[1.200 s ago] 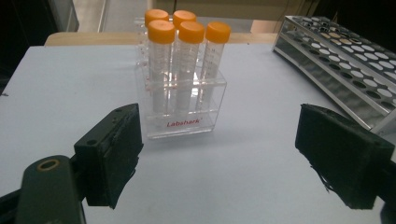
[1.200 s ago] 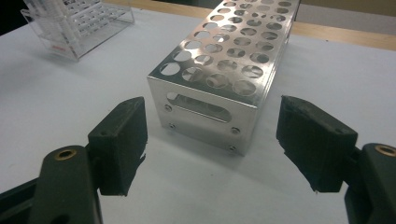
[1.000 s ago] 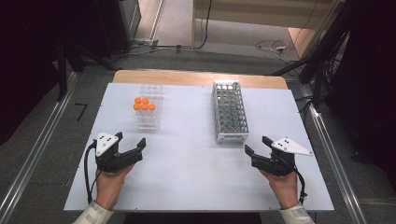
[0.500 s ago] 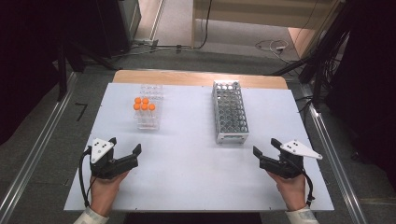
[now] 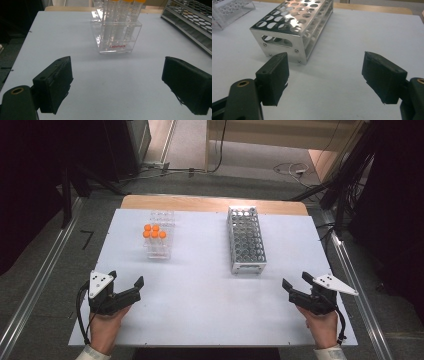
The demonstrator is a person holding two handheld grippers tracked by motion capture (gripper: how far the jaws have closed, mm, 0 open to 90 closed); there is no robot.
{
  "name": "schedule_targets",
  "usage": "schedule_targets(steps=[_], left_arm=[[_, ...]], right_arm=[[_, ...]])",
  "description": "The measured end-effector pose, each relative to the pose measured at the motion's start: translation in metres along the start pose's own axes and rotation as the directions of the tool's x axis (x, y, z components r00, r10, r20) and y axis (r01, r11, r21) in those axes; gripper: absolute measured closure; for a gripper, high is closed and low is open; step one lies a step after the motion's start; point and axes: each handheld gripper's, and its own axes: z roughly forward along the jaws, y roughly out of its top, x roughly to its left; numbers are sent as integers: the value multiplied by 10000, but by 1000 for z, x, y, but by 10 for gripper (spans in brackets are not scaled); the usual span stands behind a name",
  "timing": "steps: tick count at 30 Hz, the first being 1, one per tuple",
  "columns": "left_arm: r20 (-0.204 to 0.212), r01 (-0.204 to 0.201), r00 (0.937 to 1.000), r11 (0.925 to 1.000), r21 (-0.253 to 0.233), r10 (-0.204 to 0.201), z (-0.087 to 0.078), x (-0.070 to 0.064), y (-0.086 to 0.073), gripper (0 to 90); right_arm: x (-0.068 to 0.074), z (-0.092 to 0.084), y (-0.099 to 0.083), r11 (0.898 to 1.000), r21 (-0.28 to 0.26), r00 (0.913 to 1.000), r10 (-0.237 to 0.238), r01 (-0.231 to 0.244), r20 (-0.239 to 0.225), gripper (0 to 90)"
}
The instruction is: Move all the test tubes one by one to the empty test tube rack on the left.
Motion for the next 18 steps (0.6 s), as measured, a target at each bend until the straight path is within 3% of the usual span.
schedule_targets(steps=[9, 18], left_arm=[[-172, 214, 9996, 9998, 47, -213, -5, 11, -4, 95], [-436, 385, 9984, 9990, 240, -374, -4, 19, -8, 95]], right_arm=[[-20, -8, -11, 9995, 116, 9982, 277, -284, 529, 197], [-43, -10, -26, 9951, 540, 9902, 766, -833, 1172, 175]])
